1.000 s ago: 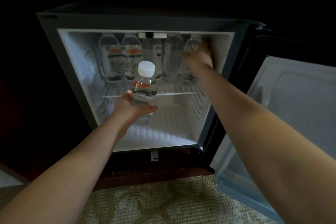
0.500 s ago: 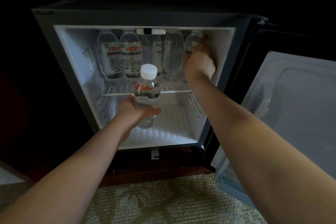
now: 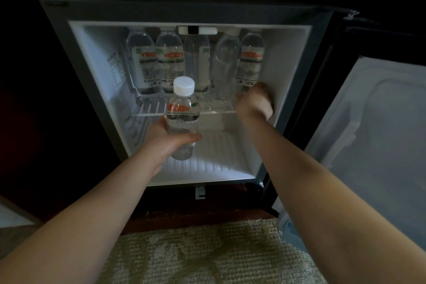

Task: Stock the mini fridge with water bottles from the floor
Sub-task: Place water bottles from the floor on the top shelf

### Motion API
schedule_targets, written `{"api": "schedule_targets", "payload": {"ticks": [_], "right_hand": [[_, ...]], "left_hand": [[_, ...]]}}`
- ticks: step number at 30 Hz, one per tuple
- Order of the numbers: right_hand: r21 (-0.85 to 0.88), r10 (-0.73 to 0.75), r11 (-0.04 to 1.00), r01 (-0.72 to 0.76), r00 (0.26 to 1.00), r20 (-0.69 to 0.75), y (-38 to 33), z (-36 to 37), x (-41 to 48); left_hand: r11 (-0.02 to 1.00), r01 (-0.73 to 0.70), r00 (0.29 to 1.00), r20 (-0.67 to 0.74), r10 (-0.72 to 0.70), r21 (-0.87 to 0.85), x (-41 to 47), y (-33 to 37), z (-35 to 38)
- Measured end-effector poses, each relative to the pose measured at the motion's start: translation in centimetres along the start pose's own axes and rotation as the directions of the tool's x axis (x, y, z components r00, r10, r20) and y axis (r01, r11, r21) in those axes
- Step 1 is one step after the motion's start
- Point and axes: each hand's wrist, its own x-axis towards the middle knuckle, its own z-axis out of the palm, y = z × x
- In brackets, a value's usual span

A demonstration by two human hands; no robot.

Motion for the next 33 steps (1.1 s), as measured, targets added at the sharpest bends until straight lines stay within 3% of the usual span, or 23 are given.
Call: {"api": "schedule_targets", "payload": {"ticks": [6, 12, 15, 19, 22, 29, 33], "right_hand": [[-0.024, 0.038, 0.999, -0.038, 0.999, -0.017, -0.6, 0.2, 0.3], [0.076, 0.035, 0.997, -0.032, 0.999, -0.036, -0.4, -0.2, -0.5], [0.156, -0.072, 0.984, 0.088, 0.992, -0.105, -0.4, -0.3, -2.2], [0.17, -0.323, 0.931, 0.324, 0.946, -0.037, -1.8, -0.2, -3.1], [0.148, -0.347, 0.929, 0.339, 0.937, 0.031, -3.1, 0.2, -1.9], [0.091, -0.345, 0.936, 0.34, 0.938, 0.04, -2.9, 0.3, -1.5], [0.181, -0.337, 0.923, 0.341, 0.94, -0.052, -2.5, 0.0, -3.8]], "left_hand": [[1.0, 0.004, 1.0, -0.006, -0.004, 0.015, 0.5, -0.7, 0.0], [1.0, 0.025, 0.999, -0.025, -0.025, -0.002, 0.2, -1.3, -0.1], [0.999, 0.028, 0.999, -0.016, -0.028, -0.027, -0.2, -1.2, -0.3], [0.999, 0.043, 0.999, -0.029, -0.044, -0.011, -0.3, -1.4, -0.7], [0.998, 0.054, 0.998, -0.04, -0.054, -0.011, -0.1, -1.7, -1.0], [0.997, 0.07, 0.996, -0.057, -0.07, -0.015, 0.3, -2.0, -1.2], [0.996, 0.089, 0.994, -0.065, -0.089, 0.003, 0.0, -2.4, -0.9]]}}
